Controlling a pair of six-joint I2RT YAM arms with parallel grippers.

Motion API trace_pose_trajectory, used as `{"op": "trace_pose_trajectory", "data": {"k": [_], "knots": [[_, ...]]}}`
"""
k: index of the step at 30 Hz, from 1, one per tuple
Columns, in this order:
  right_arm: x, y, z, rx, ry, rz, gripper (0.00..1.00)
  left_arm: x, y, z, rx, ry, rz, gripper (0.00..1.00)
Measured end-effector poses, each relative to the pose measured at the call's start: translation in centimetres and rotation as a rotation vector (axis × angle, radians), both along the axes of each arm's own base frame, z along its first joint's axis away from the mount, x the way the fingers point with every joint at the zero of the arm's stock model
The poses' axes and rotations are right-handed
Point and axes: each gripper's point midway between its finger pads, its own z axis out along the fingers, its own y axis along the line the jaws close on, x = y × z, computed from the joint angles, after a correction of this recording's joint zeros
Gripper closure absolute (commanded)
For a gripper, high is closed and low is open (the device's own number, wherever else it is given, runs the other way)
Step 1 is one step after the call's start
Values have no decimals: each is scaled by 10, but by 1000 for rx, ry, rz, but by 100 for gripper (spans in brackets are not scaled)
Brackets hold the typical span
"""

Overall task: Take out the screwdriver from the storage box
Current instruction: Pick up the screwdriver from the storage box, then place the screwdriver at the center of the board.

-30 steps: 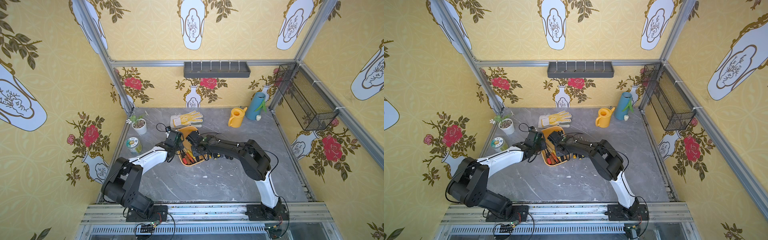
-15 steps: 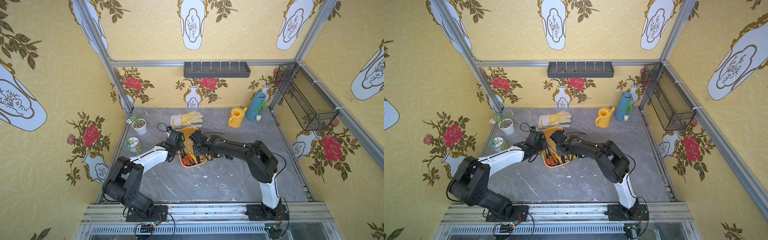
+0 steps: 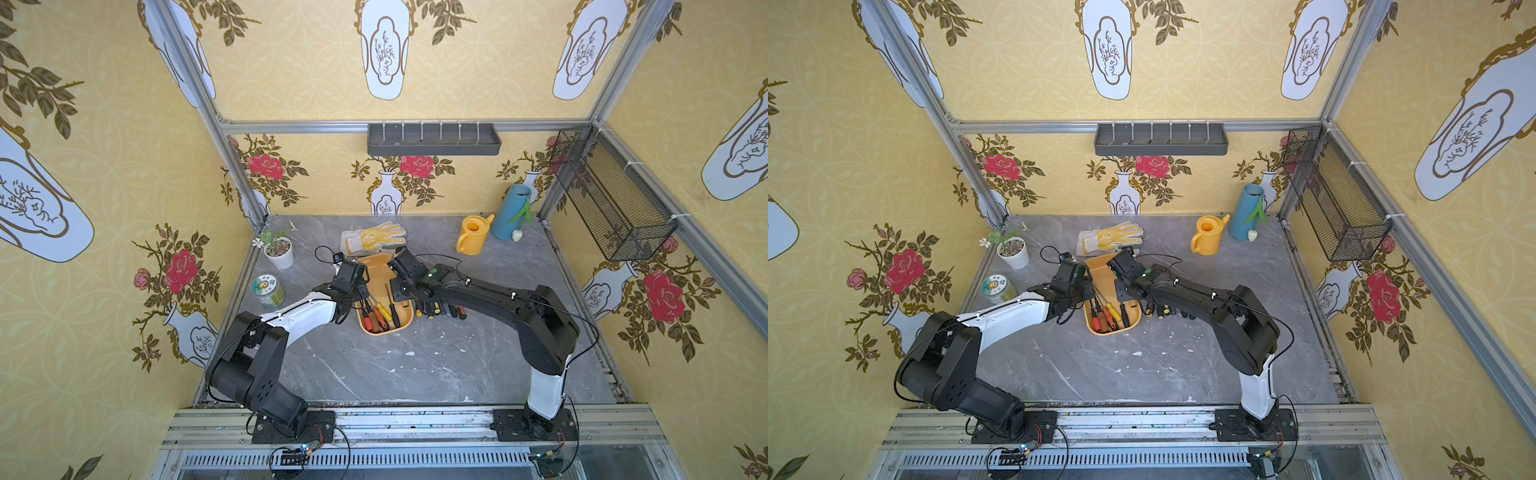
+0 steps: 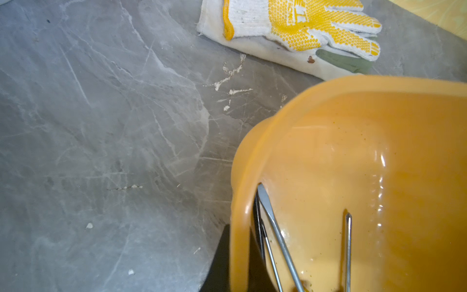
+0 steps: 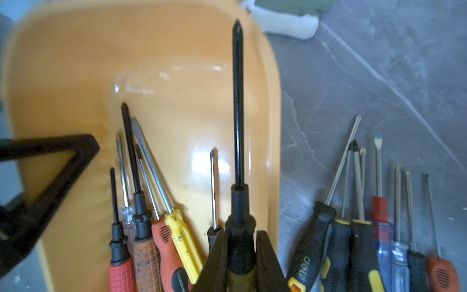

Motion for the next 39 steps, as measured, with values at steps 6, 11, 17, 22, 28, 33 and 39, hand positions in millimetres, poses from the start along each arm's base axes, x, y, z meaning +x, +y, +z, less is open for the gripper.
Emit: {"op": "trace_pose_trajectory", "data": {"k": [6,11,17,22,28,33,39], "knots": [[12,-34,24,87,-25,-54,100,0,-1,0,-3,-1,-2,100],[11,-53,34,117,-29,-69,100,0,-1,0,-3,-2,-2,100],[9,-82,29,86,-8,-108,100,0,-1,1,-4,-2,-2,100],[9,-109,18,41,46,-159,100,0,-1,1,-7,-3,-4,100],[4,-131,-6,-18,136,-182,100,0,-1,5,-9,-12,-6,100],[-2,-139,-27,-40,212,-187,100,0,-1,6,-10,-14,-6,100],[-9,-142,-50,-54,277,-185,100,-1,-1,8,-12,-18,-7,100]]}}
